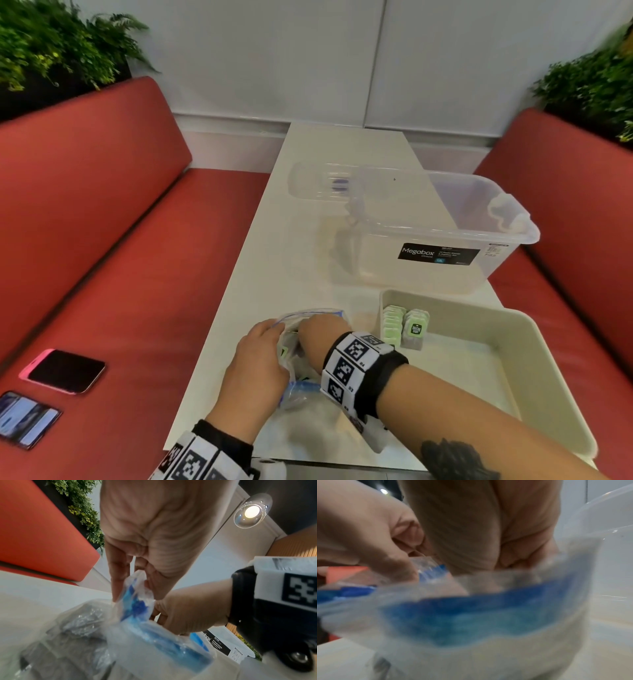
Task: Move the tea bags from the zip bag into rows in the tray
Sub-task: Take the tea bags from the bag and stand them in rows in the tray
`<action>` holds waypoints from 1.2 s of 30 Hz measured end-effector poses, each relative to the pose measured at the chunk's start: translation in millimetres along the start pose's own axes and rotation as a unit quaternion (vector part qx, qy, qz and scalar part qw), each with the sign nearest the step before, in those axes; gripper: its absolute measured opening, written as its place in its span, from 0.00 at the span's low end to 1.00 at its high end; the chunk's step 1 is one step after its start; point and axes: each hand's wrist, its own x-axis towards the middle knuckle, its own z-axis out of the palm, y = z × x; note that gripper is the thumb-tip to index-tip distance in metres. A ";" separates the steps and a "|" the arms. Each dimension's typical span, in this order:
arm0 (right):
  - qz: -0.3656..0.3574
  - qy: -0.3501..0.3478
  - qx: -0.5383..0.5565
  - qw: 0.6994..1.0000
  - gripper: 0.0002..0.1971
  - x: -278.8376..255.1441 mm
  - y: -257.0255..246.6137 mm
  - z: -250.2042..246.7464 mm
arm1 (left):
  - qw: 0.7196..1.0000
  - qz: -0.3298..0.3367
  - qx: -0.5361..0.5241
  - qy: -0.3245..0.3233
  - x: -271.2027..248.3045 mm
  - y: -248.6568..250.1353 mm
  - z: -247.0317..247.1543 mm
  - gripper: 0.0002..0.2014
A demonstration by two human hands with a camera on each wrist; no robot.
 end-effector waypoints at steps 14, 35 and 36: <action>0.021 -0.047 -0.008 0.999 0.17 5.9 0.0 -0.2 | 1.000 -0.008 -0.025 -0.002 2.1 3.4 -0.8 0.32; -0.041 -0.031 0.295 0.954 0.14 -24.2 29.6 -66.4 | 0.977 0.047 -0.194 0.079 5.8 22.2 -20.4 0.07; -0.044 -0.036 0.329 0.942 0.14 -24.9 31.3 -67.0 | 0.974 0.051 -0.207 0.081 6.8 25.0 -20.3 0.06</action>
